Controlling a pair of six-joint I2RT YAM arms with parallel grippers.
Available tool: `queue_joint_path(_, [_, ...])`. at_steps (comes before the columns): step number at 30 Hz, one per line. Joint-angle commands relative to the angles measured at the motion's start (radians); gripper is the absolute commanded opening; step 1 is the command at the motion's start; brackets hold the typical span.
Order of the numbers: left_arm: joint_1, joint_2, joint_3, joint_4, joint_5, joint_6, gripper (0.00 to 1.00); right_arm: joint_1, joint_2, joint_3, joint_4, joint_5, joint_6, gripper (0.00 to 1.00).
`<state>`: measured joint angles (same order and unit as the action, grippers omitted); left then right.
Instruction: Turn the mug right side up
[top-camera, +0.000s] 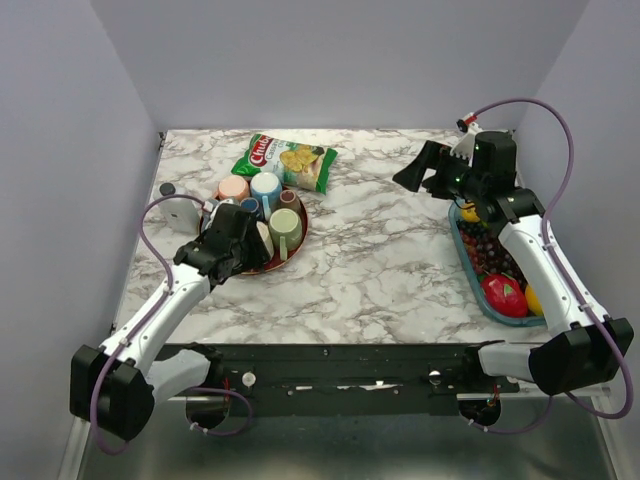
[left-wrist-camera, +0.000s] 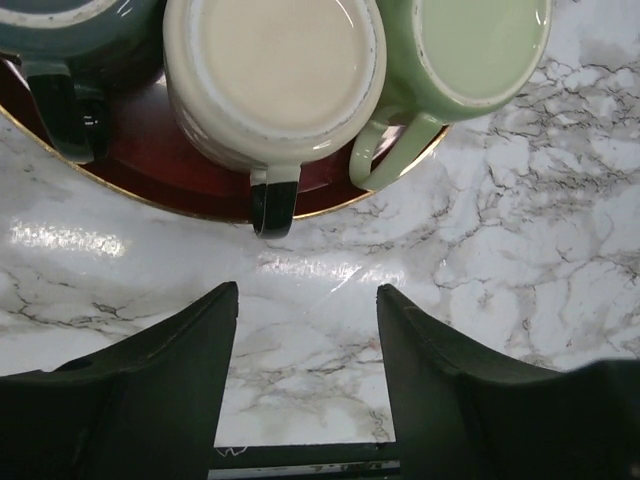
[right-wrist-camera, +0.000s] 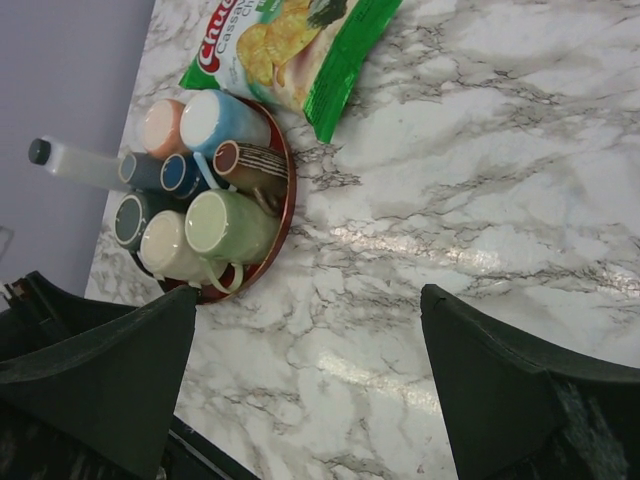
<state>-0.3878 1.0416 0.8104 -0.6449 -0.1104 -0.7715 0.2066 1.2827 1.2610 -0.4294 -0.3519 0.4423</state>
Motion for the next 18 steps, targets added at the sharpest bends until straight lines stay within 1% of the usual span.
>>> queue_joint_path(1, [-0.002, 0.07, 0.009, 0.097, -0.058, -0.017, 0.63, 0.013, 0.007, -0.005, 0.031, -0.009, 0.024, 0.99])
queue_joint_path(5, [-0.002, 0.133, 0.035, 0.094, -0.092, -0.003, 0.6, 0.017, 0.003, -0.015, 0.032, -0.006, 0.032, 0.99])
queue_joint_path(8, [-0.003, 0.17, 0.049, 0.1, -0.101, 0.008, 0.55, 0.016, -0.005, -0.028, 0.032, 0.004, 0.032, 0.98])
queue_joint_path(18, [-0.003, 0.274, 0.084, 0.088, -0.127, 0.005, 0.54, 0.017, -0.022, -0.066, 0.018, 0.037, 0.029, 0.98])
